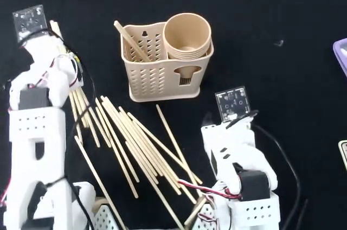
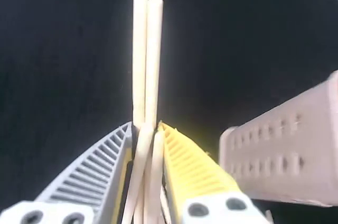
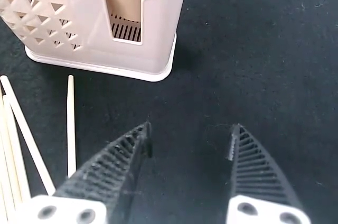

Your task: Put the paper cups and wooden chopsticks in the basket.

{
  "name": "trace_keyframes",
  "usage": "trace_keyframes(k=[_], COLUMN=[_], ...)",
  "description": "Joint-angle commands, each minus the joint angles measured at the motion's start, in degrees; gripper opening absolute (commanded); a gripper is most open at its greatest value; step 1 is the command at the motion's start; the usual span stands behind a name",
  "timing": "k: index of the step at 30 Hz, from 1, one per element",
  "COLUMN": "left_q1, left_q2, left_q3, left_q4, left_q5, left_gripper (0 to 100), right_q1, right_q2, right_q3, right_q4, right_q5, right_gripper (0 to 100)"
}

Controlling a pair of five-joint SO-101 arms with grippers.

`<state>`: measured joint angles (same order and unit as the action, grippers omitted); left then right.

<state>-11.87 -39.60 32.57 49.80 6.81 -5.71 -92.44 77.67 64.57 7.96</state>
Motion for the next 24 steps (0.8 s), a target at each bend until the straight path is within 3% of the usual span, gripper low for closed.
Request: trace_keyframes(k=[1,24], left_q1=[2.15,2.42], left_q2=[-5.89,-6.77], left_q3=[0.92,-9.45], left_q4=[-3.25,-2.02], left_q5=[0.44,0.70], left_gripper=[3,3], right_q1=[0.88,0.88], right_q2=[-0.57,-0.57], right_q3=[-0.22,-0.22], right_q4=[-1.05,-1.14], right_q5=[0.00,0.00], right_gripper=[24.3,24.3])
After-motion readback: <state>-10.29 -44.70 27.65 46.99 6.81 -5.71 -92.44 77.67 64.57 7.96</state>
